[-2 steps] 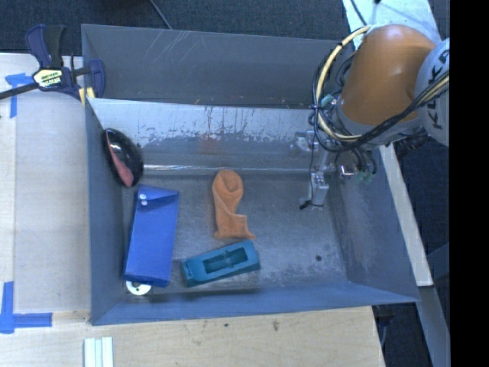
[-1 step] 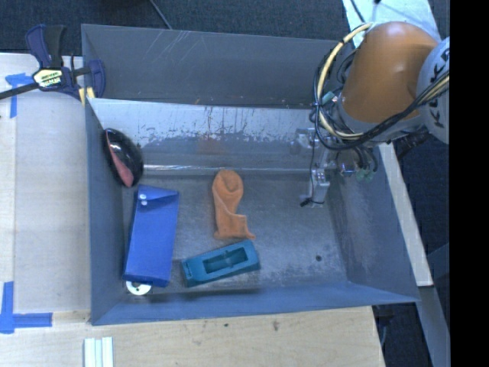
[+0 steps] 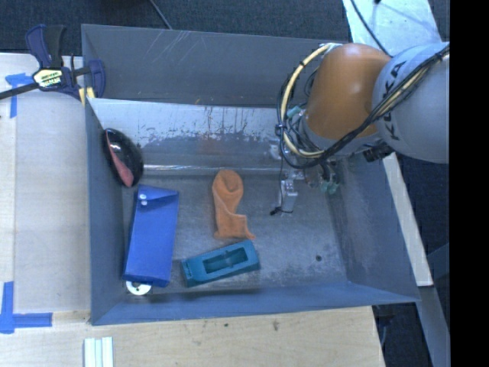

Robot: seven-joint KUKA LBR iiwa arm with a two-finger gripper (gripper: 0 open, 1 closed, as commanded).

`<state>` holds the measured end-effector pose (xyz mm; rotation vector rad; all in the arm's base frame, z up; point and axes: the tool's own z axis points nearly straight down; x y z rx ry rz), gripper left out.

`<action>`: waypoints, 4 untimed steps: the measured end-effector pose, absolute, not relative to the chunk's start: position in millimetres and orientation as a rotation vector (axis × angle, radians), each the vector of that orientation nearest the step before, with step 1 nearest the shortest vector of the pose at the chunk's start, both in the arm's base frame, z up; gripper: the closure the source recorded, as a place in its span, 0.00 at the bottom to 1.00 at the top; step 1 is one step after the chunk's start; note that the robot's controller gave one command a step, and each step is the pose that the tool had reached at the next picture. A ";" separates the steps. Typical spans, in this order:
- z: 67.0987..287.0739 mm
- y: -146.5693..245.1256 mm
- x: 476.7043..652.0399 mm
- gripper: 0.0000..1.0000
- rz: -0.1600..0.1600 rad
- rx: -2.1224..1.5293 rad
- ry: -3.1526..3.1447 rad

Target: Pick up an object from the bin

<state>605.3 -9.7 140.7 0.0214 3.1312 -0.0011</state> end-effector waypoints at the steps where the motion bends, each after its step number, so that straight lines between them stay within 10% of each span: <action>1: 106.6 38.8 614.4 0.00 0.001 -0.112 3.139; 2: 76.0 54.7 609.8 0.00 0.002 -0.085 3.137; 3: 71.9 77.6 614.1 1.00 0.003 0.523 3.088; 4: 71.9 77.6 614.1 1.00 0.003 0.522 3.088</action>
Offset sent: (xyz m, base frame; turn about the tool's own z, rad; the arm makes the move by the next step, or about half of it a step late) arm 0.0022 0.0656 -0.0678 -0.0652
